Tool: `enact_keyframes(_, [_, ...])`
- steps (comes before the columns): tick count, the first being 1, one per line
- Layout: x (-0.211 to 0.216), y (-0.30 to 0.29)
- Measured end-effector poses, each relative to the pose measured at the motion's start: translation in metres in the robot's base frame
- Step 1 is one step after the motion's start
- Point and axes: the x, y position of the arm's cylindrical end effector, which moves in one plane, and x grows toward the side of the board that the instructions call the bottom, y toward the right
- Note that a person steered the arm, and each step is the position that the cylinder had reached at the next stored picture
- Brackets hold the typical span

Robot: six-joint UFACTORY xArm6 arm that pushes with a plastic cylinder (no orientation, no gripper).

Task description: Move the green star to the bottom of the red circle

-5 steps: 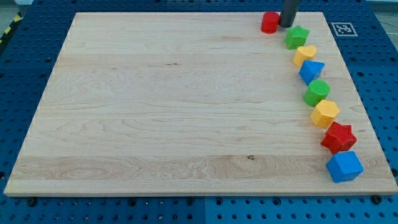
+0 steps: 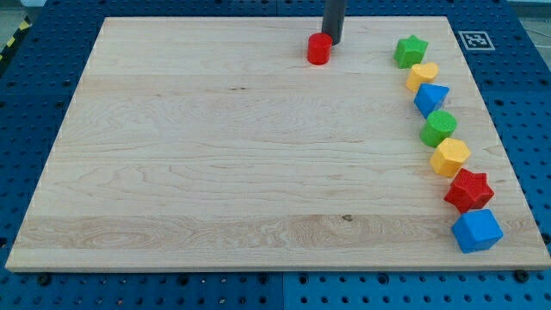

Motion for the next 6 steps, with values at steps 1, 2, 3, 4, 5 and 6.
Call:
enact_keyframes(1, [-0.011, 0.019])
enact_keyframes(2, [-0.011, 0.067])
enact_keyframes(3, [-0.014, 0.123])
enact_keyframes(4, [-0.008, 0.167])
enact_keyframes(5, [0.013, 0.176])
enact_keyframes(6, [0.043, 0.147])
